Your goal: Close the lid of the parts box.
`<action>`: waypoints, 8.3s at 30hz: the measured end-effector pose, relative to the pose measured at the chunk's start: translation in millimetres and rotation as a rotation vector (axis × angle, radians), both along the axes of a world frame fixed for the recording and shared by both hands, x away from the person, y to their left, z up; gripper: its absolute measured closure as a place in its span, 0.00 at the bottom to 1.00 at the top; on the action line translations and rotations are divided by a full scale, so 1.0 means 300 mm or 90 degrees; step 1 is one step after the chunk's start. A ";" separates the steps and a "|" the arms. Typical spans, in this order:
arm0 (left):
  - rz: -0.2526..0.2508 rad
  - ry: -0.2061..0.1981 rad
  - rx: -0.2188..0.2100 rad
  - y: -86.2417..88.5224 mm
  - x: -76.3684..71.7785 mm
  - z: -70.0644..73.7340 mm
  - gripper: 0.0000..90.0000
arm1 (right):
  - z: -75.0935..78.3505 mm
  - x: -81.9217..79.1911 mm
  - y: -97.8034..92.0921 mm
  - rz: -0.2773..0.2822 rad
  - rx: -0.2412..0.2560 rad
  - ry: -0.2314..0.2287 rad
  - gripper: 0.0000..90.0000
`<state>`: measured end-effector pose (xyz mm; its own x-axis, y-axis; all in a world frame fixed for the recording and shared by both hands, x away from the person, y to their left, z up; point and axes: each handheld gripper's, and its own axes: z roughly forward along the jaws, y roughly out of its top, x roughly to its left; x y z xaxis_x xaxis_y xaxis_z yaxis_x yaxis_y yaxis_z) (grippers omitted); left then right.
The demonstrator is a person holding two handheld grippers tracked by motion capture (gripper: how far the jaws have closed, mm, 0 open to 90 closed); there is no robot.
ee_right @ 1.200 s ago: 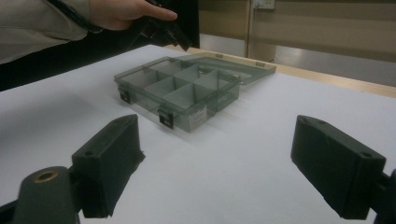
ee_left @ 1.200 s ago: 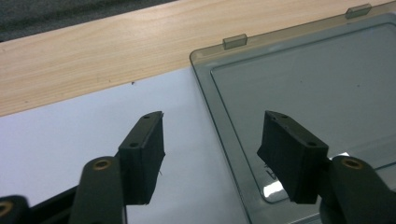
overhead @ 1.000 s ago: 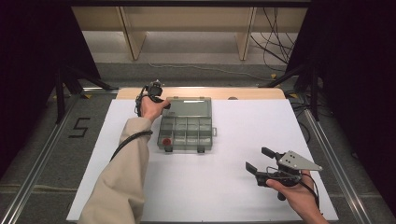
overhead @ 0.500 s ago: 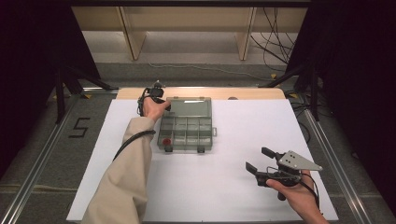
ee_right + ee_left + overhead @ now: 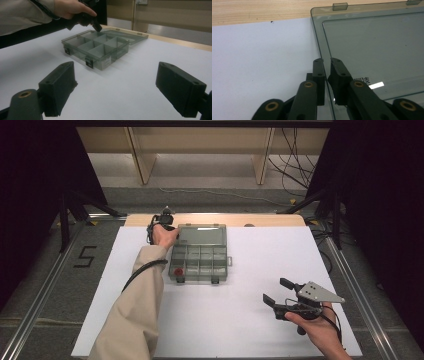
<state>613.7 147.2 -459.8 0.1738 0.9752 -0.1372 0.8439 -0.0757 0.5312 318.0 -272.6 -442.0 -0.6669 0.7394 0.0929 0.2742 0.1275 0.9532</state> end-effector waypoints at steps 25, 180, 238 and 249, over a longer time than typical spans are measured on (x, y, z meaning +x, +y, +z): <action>0.039 -0.052 -0.012 -0.022 -0.021 -0.003 1.00 | -0.001 0.000 -0.003 -0.004 -0.009 -0.001 0.19; 0.012 -0.291 -0.139 0.092 -0.063 0.039 0.69 | -0.050 0.820 0.552 -0.292 -0.075 0.181 1.00; 0.012 -0.369 -0.093 0.056 -0.157 0.157 0.99 | 0.110 0.853 0.519 -0.250 -0.053 0.070 0.72; 0.007 -0.373 -0.098 0.060 -0.168 0.159 0.99 | 0.111 0.856 0.527 -0.248 -0.047 0.075 0.85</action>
